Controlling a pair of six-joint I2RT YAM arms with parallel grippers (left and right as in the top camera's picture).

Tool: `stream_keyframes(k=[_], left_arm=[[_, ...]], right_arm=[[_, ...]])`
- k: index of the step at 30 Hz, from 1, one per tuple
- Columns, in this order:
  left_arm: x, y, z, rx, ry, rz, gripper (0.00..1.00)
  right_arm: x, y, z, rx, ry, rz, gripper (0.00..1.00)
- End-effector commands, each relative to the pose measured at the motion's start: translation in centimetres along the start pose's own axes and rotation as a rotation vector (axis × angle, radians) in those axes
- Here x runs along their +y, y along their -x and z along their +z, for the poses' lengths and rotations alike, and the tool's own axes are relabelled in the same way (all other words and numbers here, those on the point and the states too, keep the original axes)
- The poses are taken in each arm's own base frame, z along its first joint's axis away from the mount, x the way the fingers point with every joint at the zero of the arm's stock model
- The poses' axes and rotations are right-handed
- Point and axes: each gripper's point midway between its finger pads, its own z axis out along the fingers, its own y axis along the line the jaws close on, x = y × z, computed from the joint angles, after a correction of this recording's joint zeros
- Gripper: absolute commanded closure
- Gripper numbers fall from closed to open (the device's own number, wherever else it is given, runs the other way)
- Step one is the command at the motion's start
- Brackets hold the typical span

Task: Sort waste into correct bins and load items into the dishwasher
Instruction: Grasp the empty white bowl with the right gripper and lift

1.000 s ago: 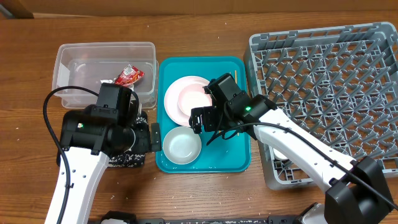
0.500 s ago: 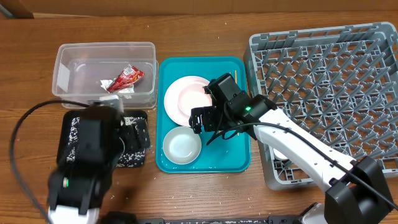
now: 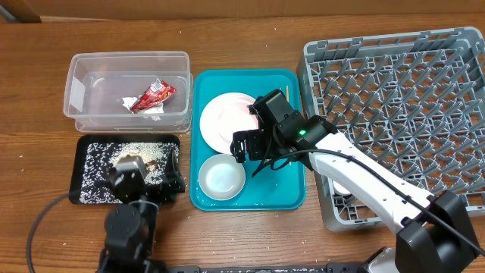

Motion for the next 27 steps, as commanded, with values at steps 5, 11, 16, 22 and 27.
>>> stream_keyframes(k=[5, 11, 16, 22, 27], left_arm=[[0.6, 0.0, -1.0, -0.124, -0.012, -0.014, 0.0], [0.9, -2.0, 0.1, -0.143, -0.016, -0.033, 0.0], [1.1, -2.6, 0.4, -0.141, -0.015, -0.029, 0.0], [1.1, -2.6, 0.4, -0.139, -0.015, -0.029, 0.0], [1.1, -2.6, 0.4, -0.139, -0.015, -0.029, 0.0]], right_arm=[[0.2, 0.2, -0.3, -0.013, 0.005, -0.002, 0.0], [0.2, 0.2, -0.3, -0.013, 0.004, -0.002, 0.0], [0.2, 0.2, -0.3, -0.013, 0.004, -0.002, 0.0], [0.2, 0.2, -0.3, -0.013, 0.004, -0.002, 0.0], [0.2, 0.2, -0.3, -0.013, 0.004, -0.002, 0.0]])
